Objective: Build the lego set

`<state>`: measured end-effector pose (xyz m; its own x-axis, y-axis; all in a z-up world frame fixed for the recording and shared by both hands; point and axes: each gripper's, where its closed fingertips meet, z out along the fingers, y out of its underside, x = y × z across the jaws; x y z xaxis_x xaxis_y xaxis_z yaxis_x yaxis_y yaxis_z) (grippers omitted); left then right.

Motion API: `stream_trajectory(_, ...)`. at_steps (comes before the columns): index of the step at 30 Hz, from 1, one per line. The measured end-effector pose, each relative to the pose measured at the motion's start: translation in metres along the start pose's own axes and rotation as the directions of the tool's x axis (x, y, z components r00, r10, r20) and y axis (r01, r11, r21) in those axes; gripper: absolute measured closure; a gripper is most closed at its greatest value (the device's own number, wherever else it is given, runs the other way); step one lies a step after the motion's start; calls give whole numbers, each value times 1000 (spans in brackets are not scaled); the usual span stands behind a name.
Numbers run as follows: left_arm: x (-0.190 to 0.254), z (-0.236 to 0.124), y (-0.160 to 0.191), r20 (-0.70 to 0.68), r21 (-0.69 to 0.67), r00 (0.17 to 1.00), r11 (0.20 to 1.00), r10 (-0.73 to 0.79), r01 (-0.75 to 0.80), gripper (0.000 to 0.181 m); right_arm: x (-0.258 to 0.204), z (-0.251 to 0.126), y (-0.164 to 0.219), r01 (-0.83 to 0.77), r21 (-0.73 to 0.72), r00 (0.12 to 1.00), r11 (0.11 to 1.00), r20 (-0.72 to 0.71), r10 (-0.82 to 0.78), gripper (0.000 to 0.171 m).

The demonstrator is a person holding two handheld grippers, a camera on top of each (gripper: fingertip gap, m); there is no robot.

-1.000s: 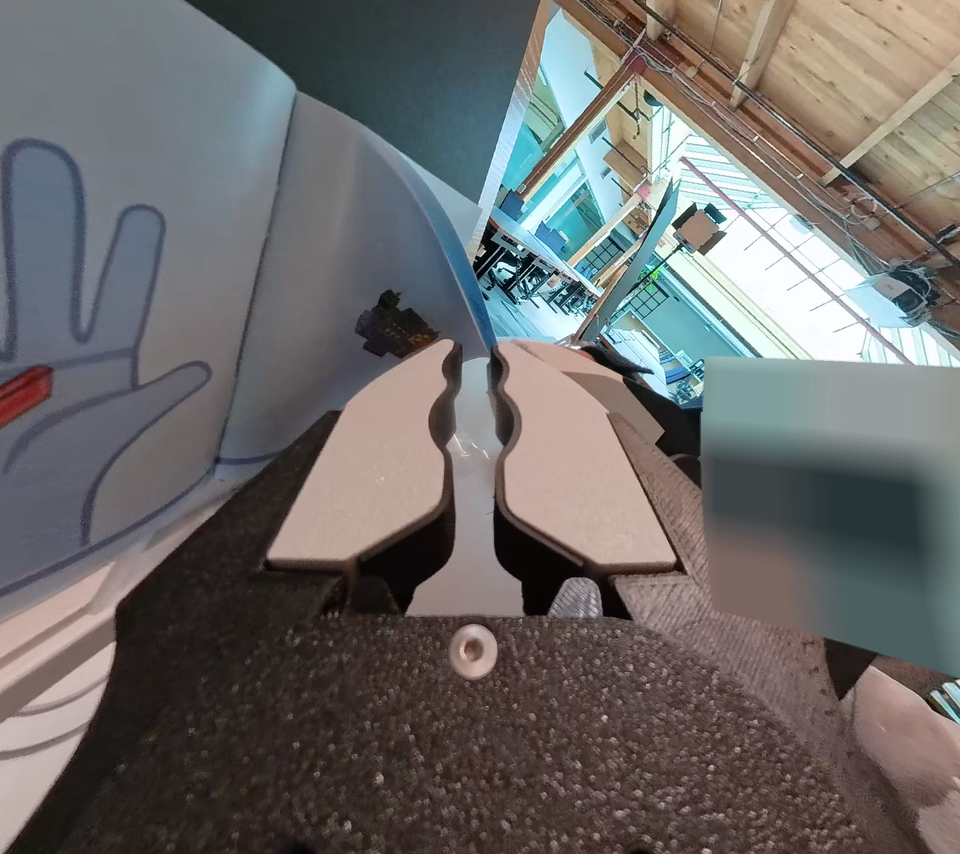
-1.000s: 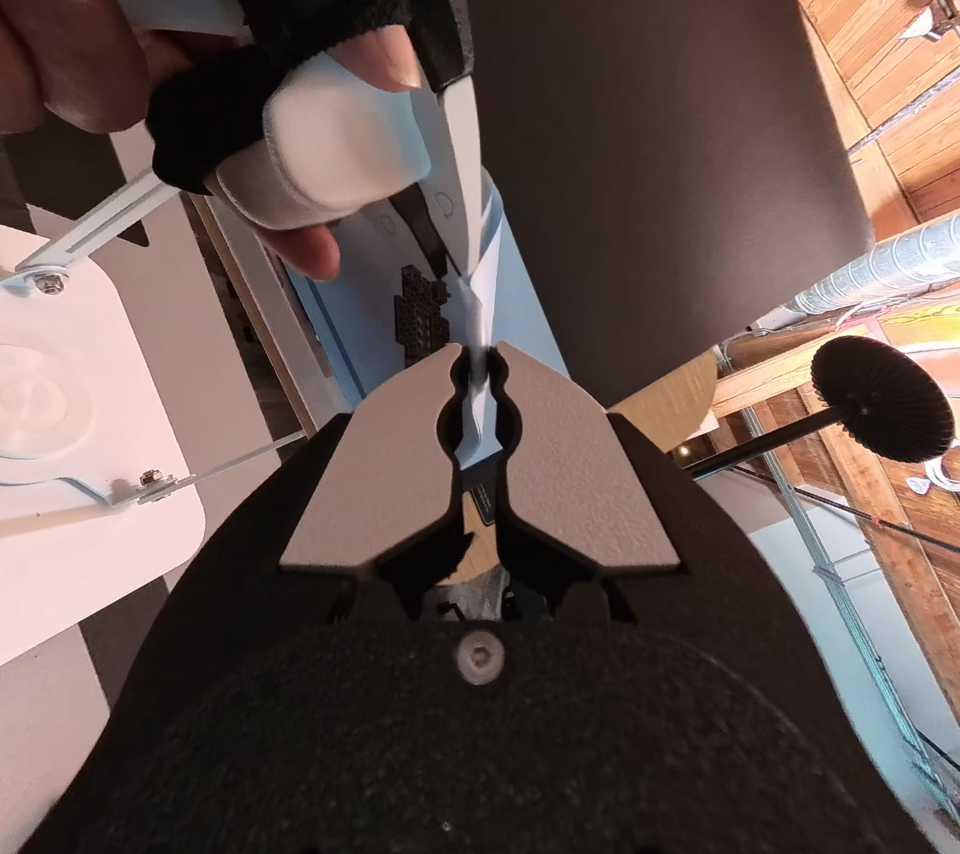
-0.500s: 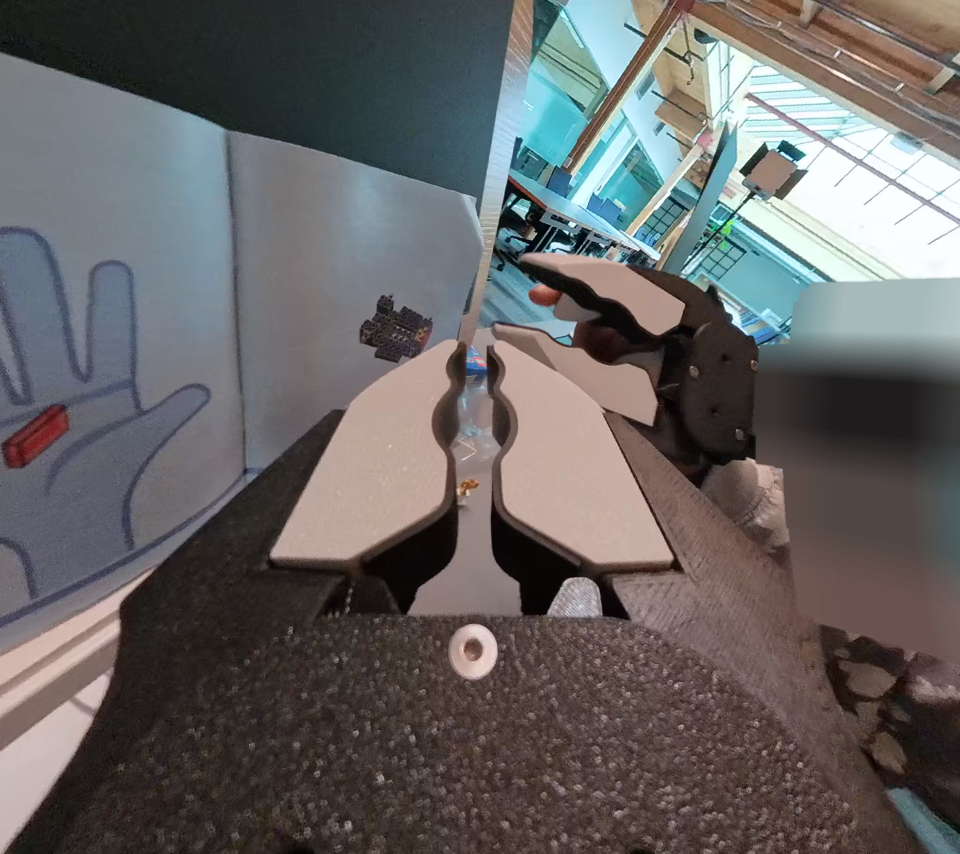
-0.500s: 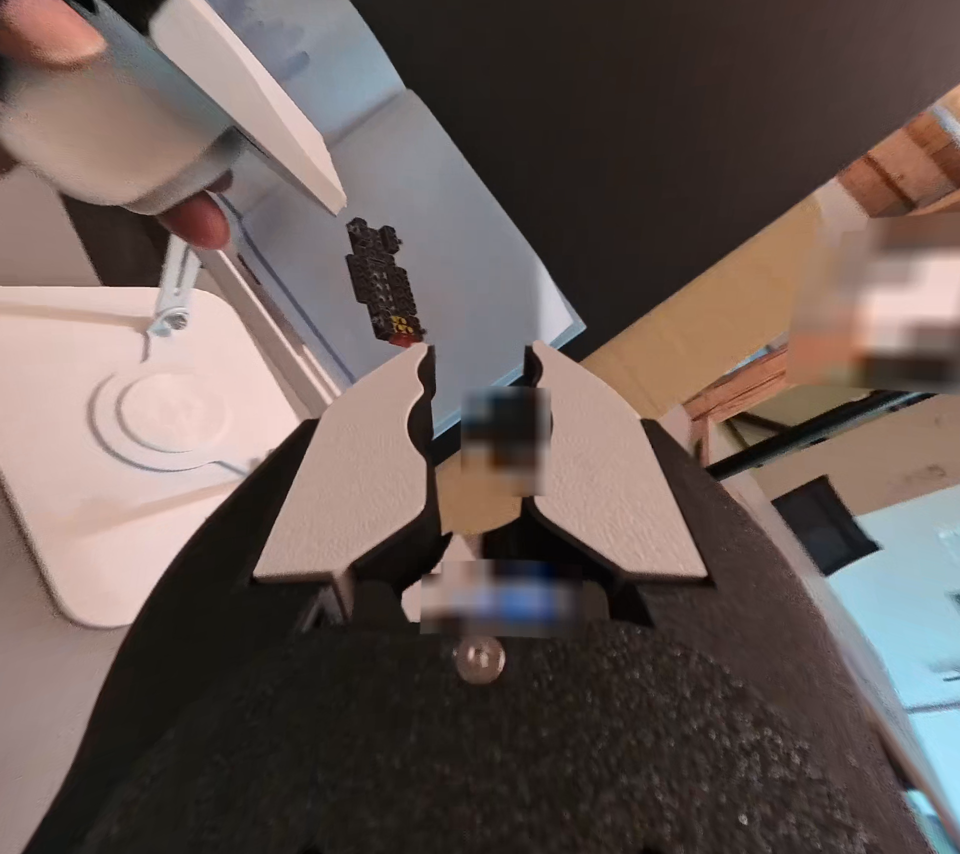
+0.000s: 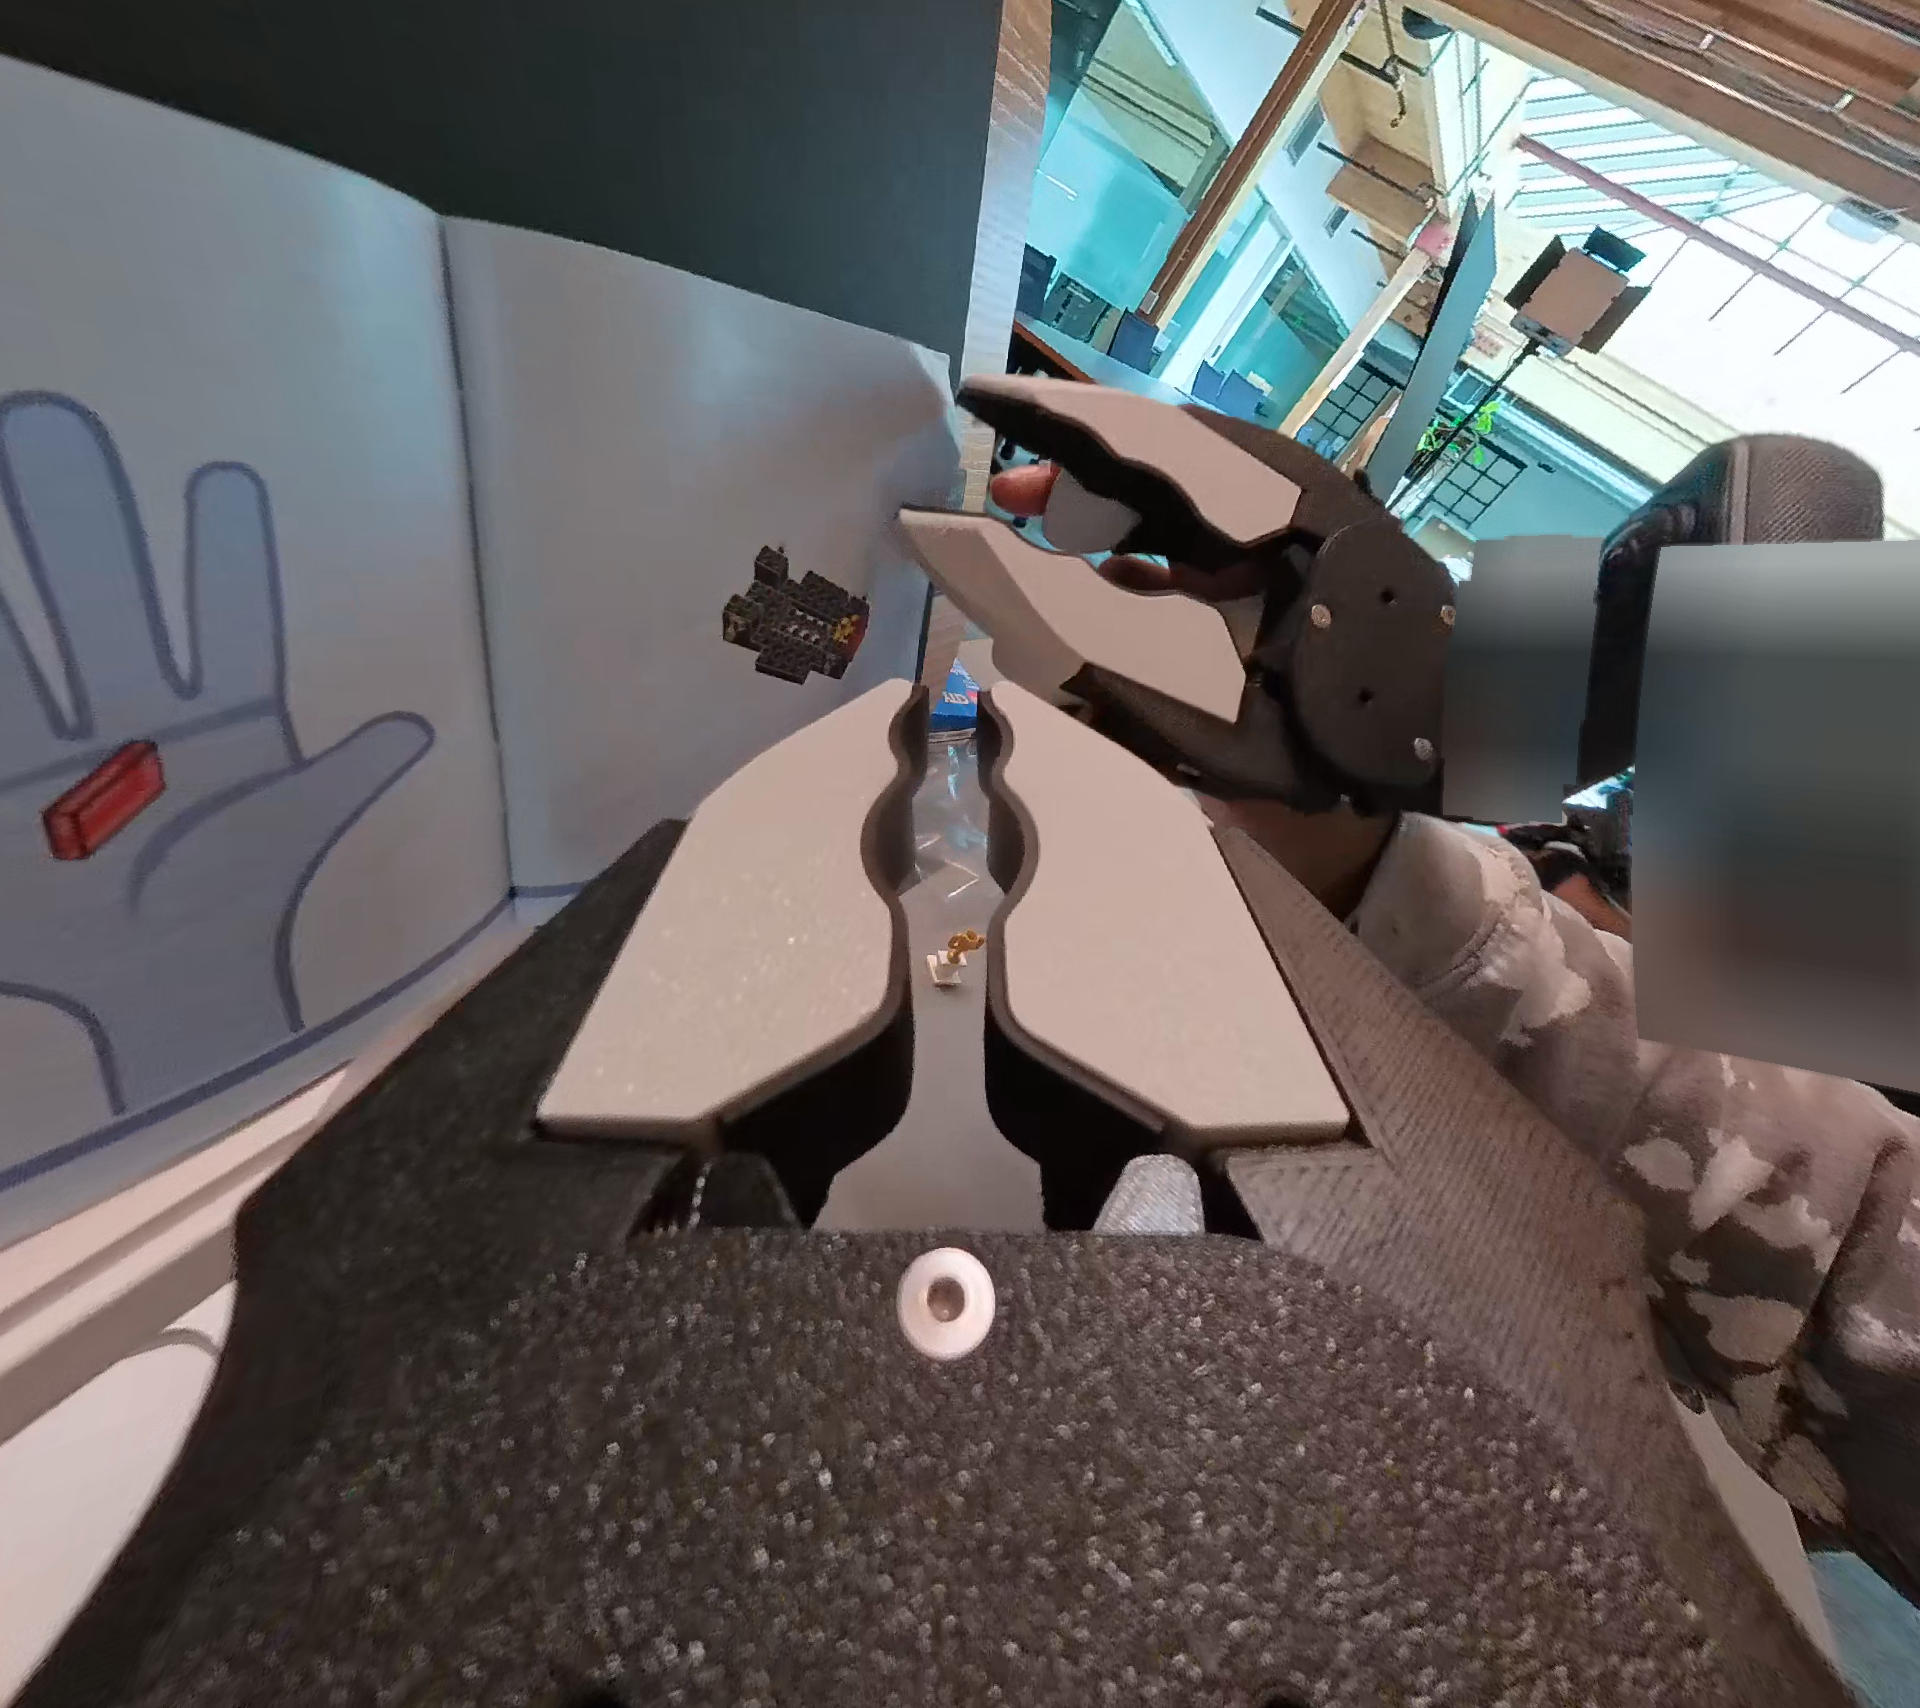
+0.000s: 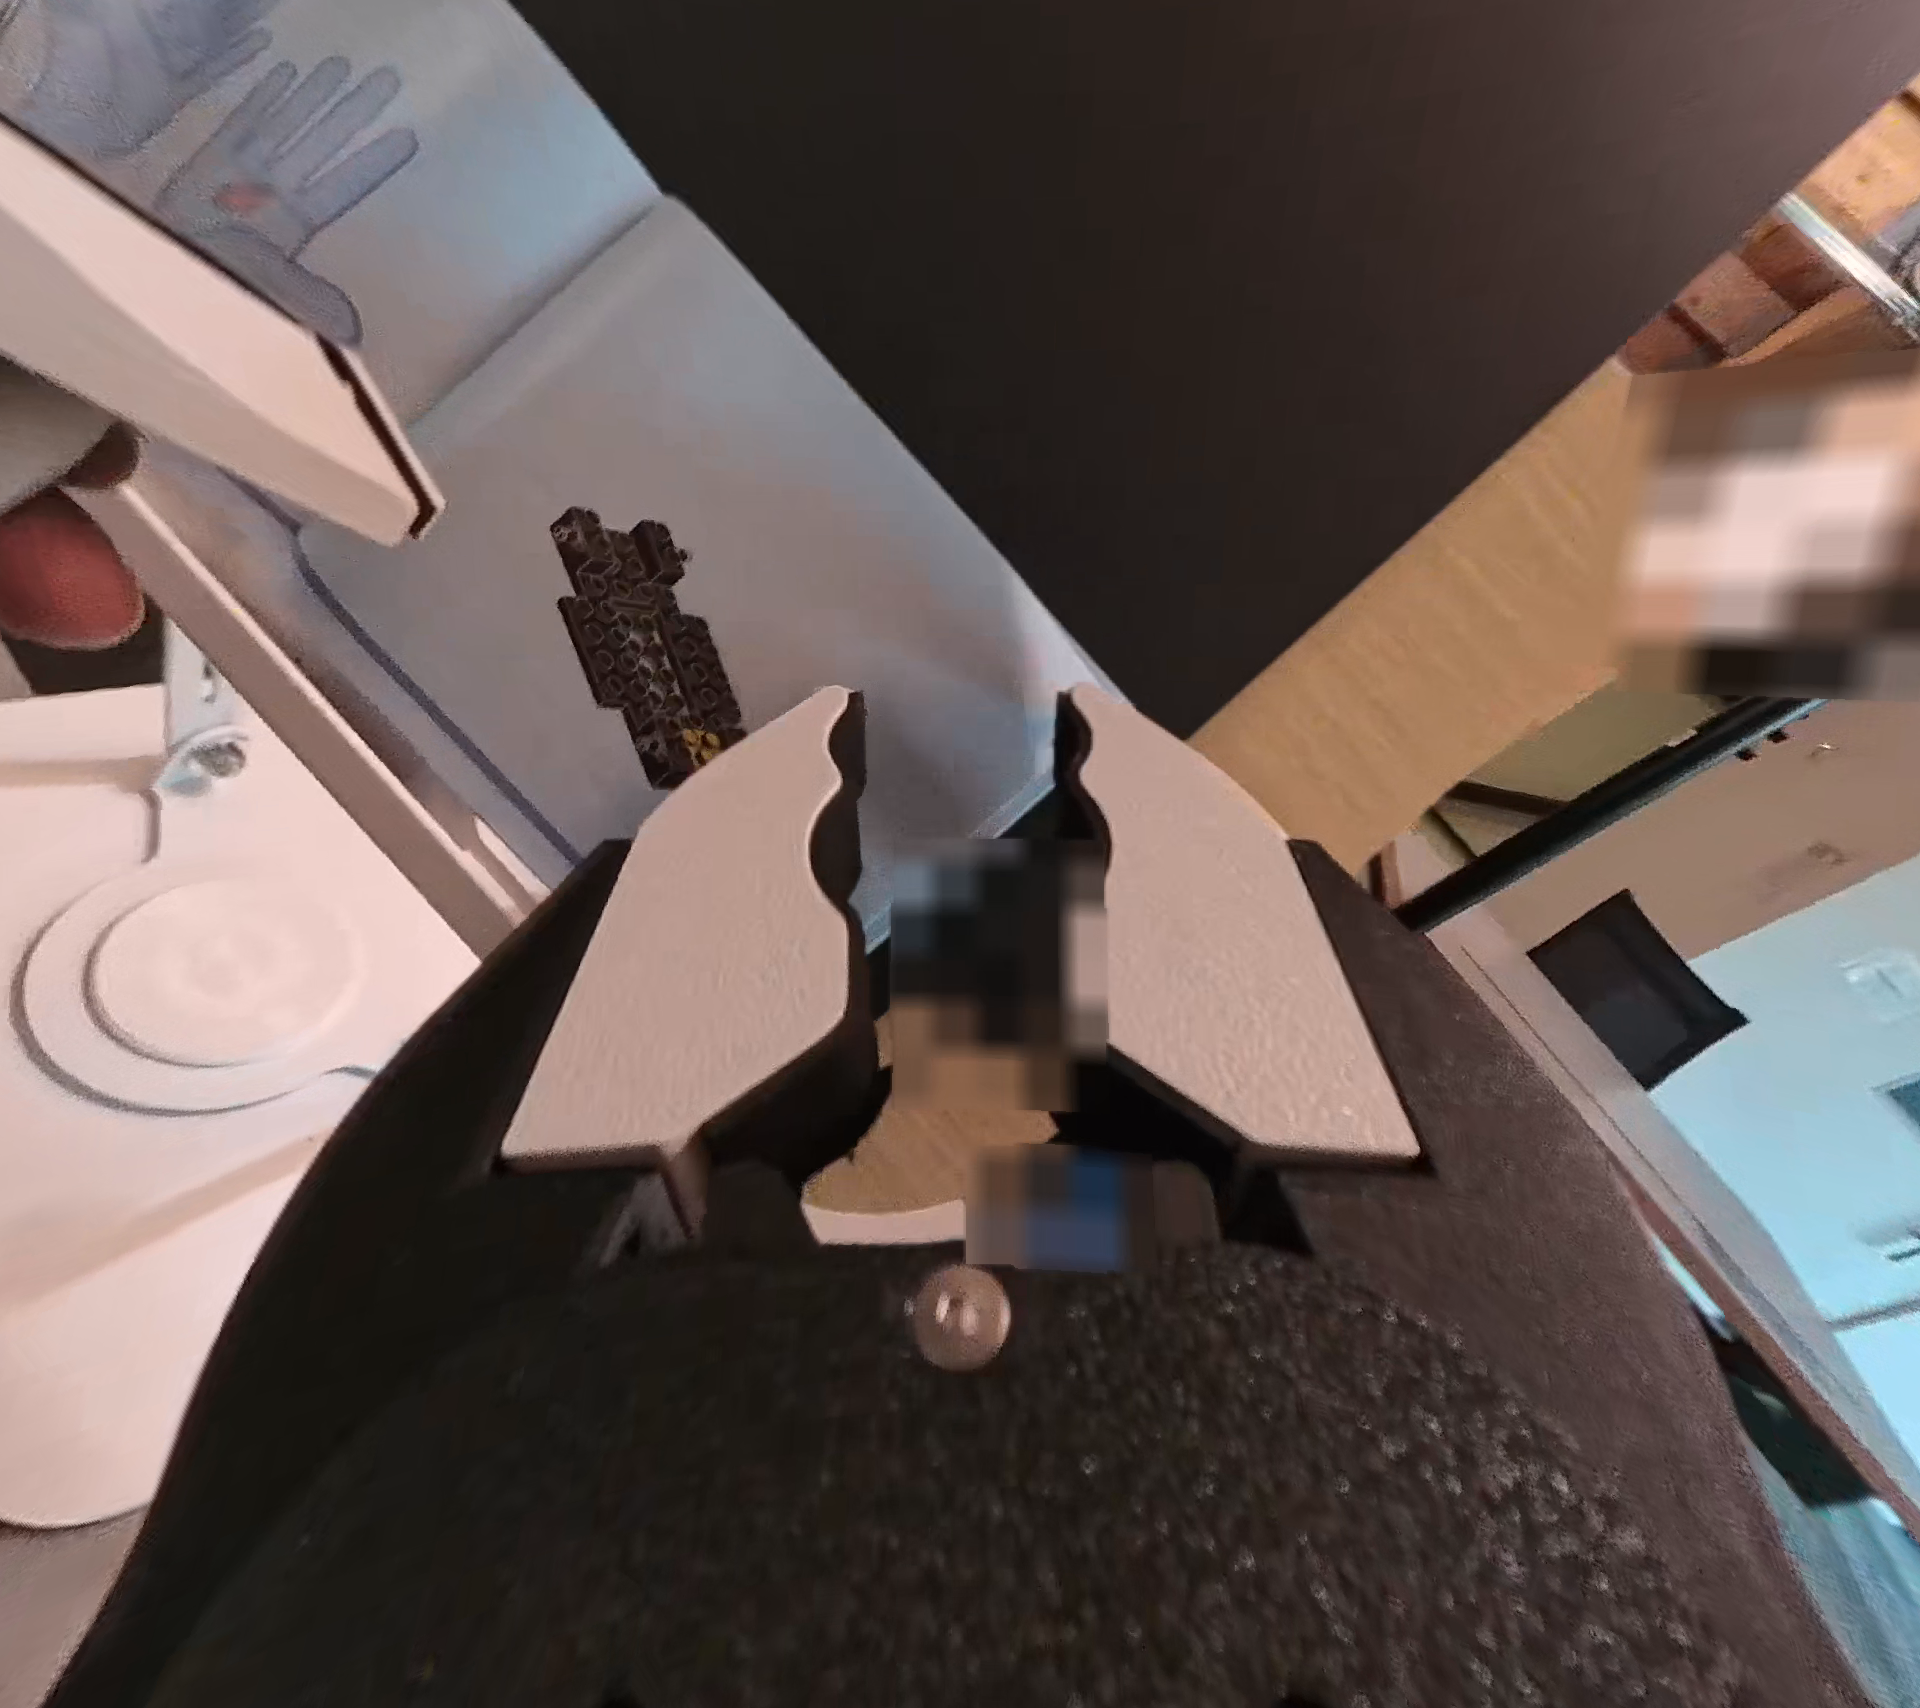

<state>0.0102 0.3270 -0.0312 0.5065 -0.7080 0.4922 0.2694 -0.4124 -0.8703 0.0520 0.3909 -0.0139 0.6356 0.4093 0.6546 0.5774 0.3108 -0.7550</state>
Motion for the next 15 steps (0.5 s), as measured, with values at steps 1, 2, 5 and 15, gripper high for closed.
stream_trajectory(1,0,1,1,-2,-3,1000,1000,0,0,173,0,1,-1,-2,-1,1000,1000,10,2,135)
stream_trajectory(2,1,2,2,-2,-5,1000,1000,2,-2,173,1,3,0,6,-13,1000,1000,15,-5,135)
stream_trajectory(5,2,3,5,-8,-6,1000,1000,6,-6,173,0,8,7,21,-55,999,998,27,-19,144)
stream_trajectory(15,-3,0,3,4,-1,1000,1000,13,-13,173,1,1,5,78,-7,996,997,-35,-79,153)
